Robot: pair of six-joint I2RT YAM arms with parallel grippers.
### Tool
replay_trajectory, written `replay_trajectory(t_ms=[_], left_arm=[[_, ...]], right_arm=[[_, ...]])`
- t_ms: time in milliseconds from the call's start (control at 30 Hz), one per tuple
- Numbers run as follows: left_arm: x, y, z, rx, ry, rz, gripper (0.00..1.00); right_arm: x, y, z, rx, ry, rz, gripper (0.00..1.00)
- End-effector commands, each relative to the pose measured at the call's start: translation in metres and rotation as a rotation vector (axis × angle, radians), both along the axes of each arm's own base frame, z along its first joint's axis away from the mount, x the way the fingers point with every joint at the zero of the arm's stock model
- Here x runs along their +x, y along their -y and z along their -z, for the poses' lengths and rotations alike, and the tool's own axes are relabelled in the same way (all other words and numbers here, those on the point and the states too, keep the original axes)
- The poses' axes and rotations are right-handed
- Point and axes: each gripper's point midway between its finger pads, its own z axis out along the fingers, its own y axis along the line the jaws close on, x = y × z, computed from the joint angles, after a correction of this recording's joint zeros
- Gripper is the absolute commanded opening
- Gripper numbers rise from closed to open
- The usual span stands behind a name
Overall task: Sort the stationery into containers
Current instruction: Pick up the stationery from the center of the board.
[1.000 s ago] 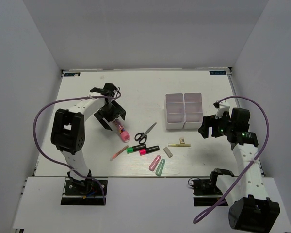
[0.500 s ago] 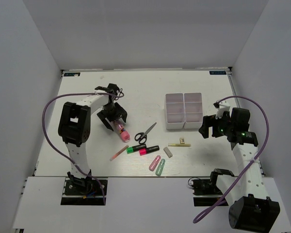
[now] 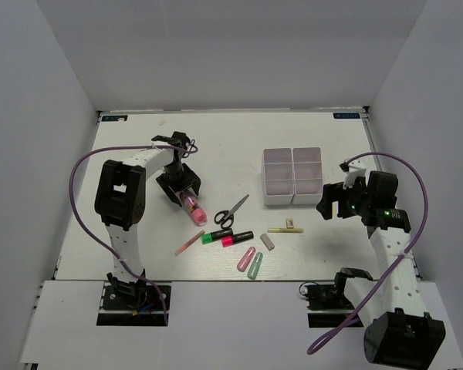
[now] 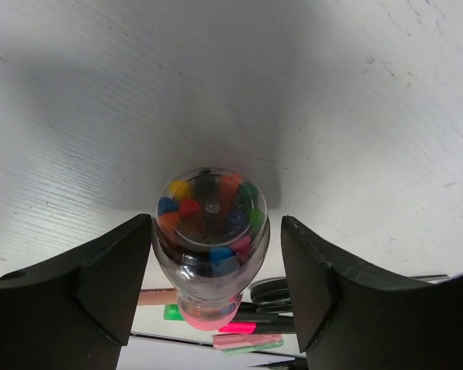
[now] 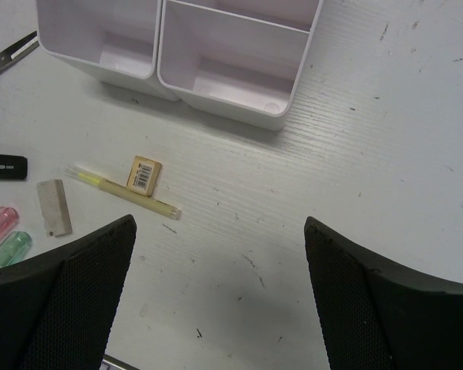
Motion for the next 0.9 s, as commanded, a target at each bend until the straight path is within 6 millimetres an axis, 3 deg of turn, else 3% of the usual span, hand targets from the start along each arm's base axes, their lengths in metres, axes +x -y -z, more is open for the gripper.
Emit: replay_trajectory(t_ms=[0, 167, 433, 533, 633, 667, 800, 867], left_arm=[[0.008, 0.0, -0.012, -0.013, 0.035, 0.002, 0.78], [0.006, 0.0, -0.007, -0.008, 0.021, 0.005, 0.77], [0.005, 0.005, -0.003, -0.025, 0.011, 0.014, 0.59], [0.007, 0.006, -0.004, -0.029, 0.015, 0.022, 0.57], [0.007, 0.008, -0.004, -0.035, 0.015, 0.031, 0.38], [0.006, 0.007, -0.004, -0.037, 0.012, 0.033, 0.23], [0.016, 0.013, -0.018, -0.064, 0.05, 0.091, 0.0], [0.023, 0.018, -0.034, -0.053, 0.103, 0.135, 0.0]], right_arm=[[0.006, 0.003, -0.01, -0.01, 0.037, 0.007, 0.91], [0.005, 0.003, -0.009, -0.011, 0.035, 0.007, 0.91], [0.006, 0.004, -0.011, -0.011, 0.042, 0.012, 0.91], [0.006, 0.004, -0.012, -0.007, 0.046, 0.015, 0.91], [0.006, 0.004, -0.013, -0.004, 0.048, 0.017, 0.91], [0.005, 0.005, -0.012, -0.005, 0.045, 0.016, 0.91], [0.005, 0.005, -0.012, -0.001, 0.045, 0.016, 0.91], [0.005, 0.004, -0.013, 0.001, 0.048, 0.016, 0.91]])
